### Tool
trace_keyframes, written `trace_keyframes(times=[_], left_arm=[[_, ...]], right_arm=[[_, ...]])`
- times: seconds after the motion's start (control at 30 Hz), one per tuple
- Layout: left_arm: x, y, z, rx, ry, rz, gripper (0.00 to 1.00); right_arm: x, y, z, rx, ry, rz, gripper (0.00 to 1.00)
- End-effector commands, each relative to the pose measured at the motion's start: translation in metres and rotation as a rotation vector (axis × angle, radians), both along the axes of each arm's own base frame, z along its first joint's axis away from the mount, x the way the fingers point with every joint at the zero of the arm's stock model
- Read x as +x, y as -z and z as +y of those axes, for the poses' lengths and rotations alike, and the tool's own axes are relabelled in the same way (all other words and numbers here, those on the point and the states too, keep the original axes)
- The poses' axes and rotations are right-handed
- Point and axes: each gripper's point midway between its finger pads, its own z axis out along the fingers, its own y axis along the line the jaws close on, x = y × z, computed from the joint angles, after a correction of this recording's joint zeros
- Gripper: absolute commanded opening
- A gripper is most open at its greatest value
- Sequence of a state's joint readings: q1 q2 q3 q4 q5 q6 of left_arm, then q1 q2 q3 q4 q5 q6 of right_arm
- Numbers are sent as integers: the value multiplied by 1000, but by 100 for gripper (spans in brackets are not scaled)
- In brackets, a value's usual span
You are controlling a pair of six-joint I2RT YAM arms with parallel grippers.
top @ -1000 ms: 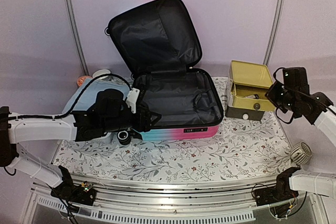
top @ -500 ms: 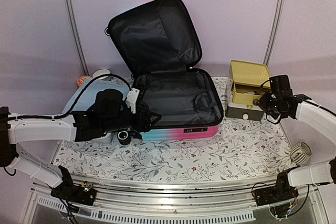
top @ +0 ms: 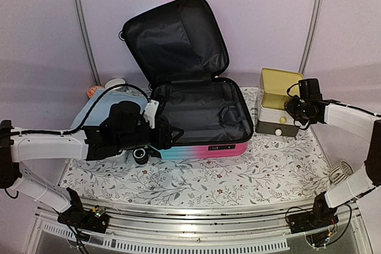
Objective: Open, take out, and arrange the luggage
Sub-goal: Close the drawer in the storage box.
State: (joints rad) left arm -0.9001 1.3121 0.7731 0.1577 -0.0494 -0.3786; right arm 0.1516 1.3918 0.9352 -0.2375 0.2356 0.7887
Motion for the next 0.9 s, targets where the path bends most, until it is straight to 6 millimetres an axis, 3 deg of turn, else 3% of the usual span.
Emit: trace_keyframes(times=[0.0, 0.1, 0.23, 0.47, 0.63, 0.87], left_arm=[[6, 1, 1, -9, -15, -5, 68], [5, 1, 2, -7, -15, -6, 68], [5, 1, 3, -7, -16, -10, 68], [6, -2, 0, -13, -8, -18, 68], [6, -5, -3, -21, 2, -19, 68], [6, -8, -3, -23, 4, -23, 68]], right_arm=[[18, -20, -1, 0, -6, -78, 2], [10, -30, -7, -13, 17, -108, 8], [-4, -52, -11, -69, -7, -150, 33], [-32, -89, -22, -186, -34, -184, 64], [-33, -115, -37, -245, 1, -165, 70], [-16, -119, -75, -245, 109, -50, 65]])
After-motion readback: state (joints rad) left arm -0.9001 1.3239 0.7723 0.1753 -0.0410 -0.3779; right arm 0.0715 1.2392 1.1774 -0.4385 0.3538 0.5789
